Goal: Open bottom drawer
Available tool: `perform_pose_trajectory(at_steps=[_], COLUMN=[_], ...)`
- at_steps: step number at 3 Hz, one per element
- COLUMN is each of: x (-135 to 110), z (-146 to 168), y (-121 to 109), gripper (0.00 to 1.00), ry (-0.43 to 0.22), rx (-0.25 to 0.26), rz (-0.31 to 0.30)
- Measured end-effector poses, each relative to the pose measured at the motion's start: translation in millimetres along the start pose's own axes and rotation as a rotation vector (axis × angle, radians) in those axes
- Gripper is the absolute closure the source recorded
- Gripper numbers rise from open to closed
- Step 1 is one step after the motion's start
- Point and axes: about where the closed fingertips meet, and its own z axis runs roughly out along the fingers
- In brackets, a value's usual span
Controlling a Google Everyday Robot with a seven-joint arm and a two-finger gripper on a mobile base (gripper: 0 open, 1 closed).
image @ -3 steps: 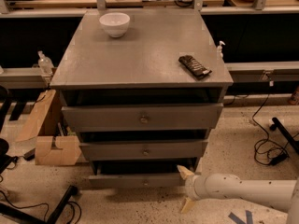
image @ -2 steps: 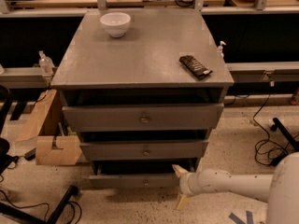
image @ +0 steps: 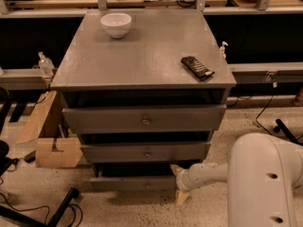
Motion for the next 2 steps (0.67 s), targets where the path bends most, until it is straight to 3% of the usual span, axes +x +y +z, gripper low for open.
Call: perform_pose_trajectory(at_steps=[2], x=[26.7], z=[37.7], y=[-8.6], gripper=[0.00], ry=[0.097], rx=[-0.058], rz=[0.009])
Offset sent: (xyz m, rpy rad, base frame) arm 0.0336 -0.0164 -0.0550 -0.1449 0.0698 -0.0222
